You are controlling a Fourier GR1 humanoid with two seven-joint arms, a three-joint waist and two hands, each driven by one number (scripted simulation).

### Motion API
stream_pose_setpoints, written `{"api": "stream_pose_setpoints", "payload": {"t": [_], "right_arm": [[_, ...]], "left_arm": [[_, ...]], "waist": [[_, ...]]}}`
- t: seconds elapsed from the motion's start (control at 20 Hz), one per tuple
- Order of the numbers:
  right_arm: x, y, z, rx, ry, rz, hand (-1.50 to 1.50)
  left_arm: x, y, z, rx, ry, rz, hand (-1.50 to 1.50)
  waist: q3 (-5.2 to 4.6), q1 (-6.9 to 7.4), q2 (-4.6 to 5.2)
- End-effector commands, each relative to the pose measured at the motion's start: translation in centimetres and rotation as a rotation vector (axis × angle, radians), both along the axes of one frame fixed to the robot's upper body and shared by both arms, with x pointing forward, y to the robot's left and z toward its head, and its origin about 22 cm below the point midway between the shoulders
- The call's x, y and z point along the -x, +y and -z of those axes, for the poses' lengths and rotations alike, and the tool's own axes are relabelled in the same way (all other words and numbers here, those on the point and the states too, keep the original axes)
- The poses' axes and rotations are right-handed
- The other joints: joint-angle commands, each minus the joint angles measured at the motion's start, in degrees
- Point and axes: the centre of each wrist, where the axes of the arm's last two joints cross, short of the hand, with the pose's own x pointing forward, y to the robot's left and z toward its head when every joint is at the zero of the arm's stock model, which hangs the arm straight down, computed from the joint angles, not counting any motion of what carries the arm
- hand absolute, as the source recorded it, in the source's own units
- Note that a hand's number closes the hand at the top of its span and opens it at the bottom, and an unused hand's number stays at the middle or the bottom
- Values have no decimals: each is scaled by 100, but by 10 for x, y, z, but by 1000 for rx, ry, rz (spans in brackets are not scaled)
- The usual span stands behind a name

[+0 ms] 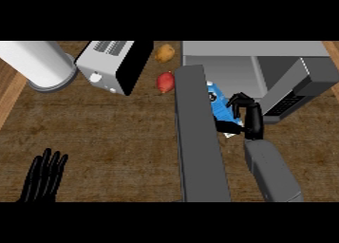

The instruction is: Pick up the milk, place it into the microwave and close the microwave

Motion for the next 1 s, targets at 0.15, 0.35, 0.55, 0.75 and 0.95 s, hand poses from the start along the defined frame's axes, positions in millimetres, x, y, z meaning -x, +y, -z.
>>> {"api": "stream_pose_setpoints", "payload": {"t": [0.15,0.35,0.55,0.75,0.95], "right_arm": [[-35,-11,-23,178,57,58,150],[-60,-6,-47,254,73,126,150],[-58,-23,-42,297,86,179,150],[-67,-24,-53,368,80,258,150],[-80,-46,-79,425,60,358,150]], "left_arm": [[3,6,3,0,-14,-3,-150],[-18,-6,-1,-4,-8,38,-150],[-18,3,-8,-6,-13,48,-150],[-14,-9,-5,-4,-12,76,-150],[-23,5,-11,-105,14,46,-150]], "waist": [[3,94,32],[6,161,79],[14,288,133],[19,414,177],[26,477,225]]}}
